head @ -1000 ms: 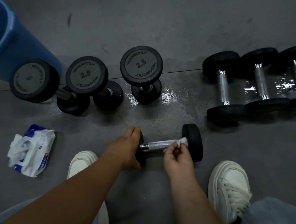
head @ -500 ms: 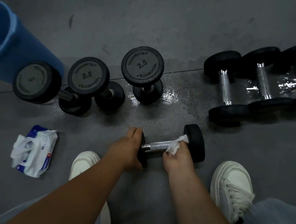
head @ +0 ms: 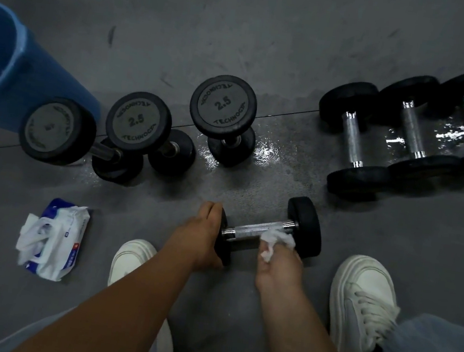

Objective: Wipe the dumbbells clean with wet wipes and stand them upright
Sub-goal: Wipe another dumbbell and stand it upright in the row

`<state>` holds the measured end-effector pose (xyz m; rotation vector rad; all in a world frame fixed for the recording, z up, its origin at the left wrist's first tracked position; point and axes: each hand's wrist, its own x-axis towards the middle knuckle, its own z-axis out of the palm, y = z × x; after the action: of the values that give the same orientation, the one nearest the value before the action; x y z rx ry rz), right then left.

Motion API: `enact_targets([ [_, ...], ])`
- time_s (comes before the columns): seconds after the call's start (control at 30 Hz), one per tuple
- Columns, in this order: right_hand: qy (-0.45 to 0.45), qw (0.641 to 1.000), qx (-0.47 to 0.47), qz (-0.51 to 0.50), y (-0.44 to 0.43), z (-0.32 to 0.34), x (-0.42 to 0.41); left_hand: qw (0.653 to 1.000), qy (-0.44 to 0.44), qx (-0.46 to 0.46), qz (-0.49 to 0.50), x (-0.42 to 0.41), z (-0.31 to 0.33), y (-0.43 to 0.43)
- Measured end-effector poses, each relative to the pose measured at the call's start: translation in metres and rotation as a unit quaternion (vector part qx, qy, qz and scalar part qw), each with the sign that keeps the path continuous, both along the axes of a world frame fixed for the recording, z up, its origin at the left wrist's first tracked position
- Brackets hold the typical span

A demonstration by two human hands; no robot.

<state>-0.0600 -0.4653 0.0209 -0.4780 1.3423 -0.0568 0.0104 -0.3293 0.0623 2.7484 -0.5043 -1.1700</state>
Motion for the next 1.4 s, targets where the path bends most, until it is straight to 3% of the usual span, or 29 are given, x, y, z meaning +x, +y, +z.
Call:
enact_targets([
  [0.07, 0.049, 0.977, -0.166, 0.123, 0.011, 0.017, 0.004, 1.000, -0.003, 0.001, 0.002, 0.000, 0.001, -0.001],
  [0.1, 0.047, 0.940, -0.275, 0.197, 0.016, 0.027, 0.006, 1.000, -0.006, 0.000, 0.003, 0.000, 0.001, -0.001],
  [0.2, -0.012, 0.809, -0.462, 0.364, 0.011, 0.037, 0.010, 1.000, -0.008, -0.009, 0.010, -0.002, -0.002, 0.000],
  [0.3, 0.074, 0.648, -0.601, 0.462, 0.006, 0.023, -0.001, 1.000, -0.010, -0.013, 0.012, -0.002, -0.003, 0.000],
  [0.33, 0.117, 0.617, -0.607, 0.488, 0.011, 0.018, -0.008, 1.000, -0.008, -0.010, 0.010, -0.001, -0.003, 0.000],
  [0.4, 0.157, 0.616, -0.590, 0.497, 0.024, 0.007, -0.023, 1.000, -0.006, -0.002, 0.007, 0.000, -0.001, 0.000],
  [0.43, 0.142, 0.636, -0.577, 0.493, 0.027, 0.003, -0.029, 1.000, -0.007, 0.000, 0.008, -0.001, 0.000, -0.001],
  [0.47, 0.133, 0.624, -0.585, 0.500, 0.027, 0.001, -0.032, 1.000, -0.008, 0.001, 0.008, -0.001, 0.001, -0.001],
  [0.53, 0.069, 0.682, -0.558, 0.467, 0.017, -0.004, -0.029, 1.000, -0.010, 0.006, 0.006, -0.002, 0.002, -0.001],
  [0.6, 0.034, 0.806, -0.463, 0.367, 0.011, 0.000, -0.024, 1.000, -0.002, 0.007, 0.009, -0.001, 0.002, -0.001],
  [0.67, 0.008, 0.965, -0.209, 0.157, 0.013, 0.004, -0.018, 1.000, -0.003, 0.003, 0.010, 0.000, 0.002, -0.001],
  [0.7, -0.010, 0.997, -0.060, 0.042, 0.017, 0.009, -0.016, 1.000, -0.005, 0.003, 0.009, 0.000, 0.002, -0.001],
  [0.77, 0.005, 0.991, 0.098, -0.096, 0.013, 0.007, -0.018, 1.000, -0.002, -0.001, 0.007, -0.001, 0.001, 0.000],
  [0.83, 0.039, 0.985, 0.121, -0.119, -0.001, 0.009, -0.011, 1.000, -0.005, -0.006, 0.006, -0.002, -0.001, 0.001],
  [0.9, 0.056, 0.995, 0.018, -0.080, -0.004, 0.020, 0.001, 1.000, -0.006, -0.011, 0.009, -0.001, -0.003, 0.001],
  [0.97, 0.040, 0.979, -0.194, 0.057, 0.008, 0.037, 0.011, 1.000, -0.008, -0.021, 0.013, 0.001, -0.004, 0.001],
  [1.0, 0.028, 0.927, -0.332, 0.174, 0.018, 0.044, 0.013, 0.999, -0.013, -0.026, 0.013, 0.001, -0.005, 0.001],
  [1.07, 0.020, 0.781, -0.516, 0.351, 0.032, 0.043, 0.010, 0.999, -0.014, -0.029, 0.013, -0.001, -0.004, 0.002],
  [1.1, 0.047, 0.720, -0.555, 0.413, 0.029, 0.039, 0.010, 0.999, -0.014, -0.028, 0.013, -0.002, -0.004, 0.002],
  [1.13, 0.082, 0.681, -0.564, 0.461, 0.024, 0.034, 0.009, 0.999, -0.015, -0.026, 0.014, -0.003, -0.003, 0.002],
  [1.2, 0.154, 0.627, -0.543, 0.536, 0.014, 0.028, 0.001, 1.000, -0.012, -0.020, 0.018, -0.003, 0.000, 0.001],
  [1.27, 0.179, 0.624, -0.516, 0.559, 0.017, 0.031, -0.010, 1.000, -0.003, -0.018, 0.019, -0.001, 0.002, 0.000],
  [1.4, 0.090, 0.721, -0.461, 0.509, 0.017, 0.036, 0.004, 1.000, -0.005, -0.018, 0.014, 0.000, 0.002, 0.000],
])
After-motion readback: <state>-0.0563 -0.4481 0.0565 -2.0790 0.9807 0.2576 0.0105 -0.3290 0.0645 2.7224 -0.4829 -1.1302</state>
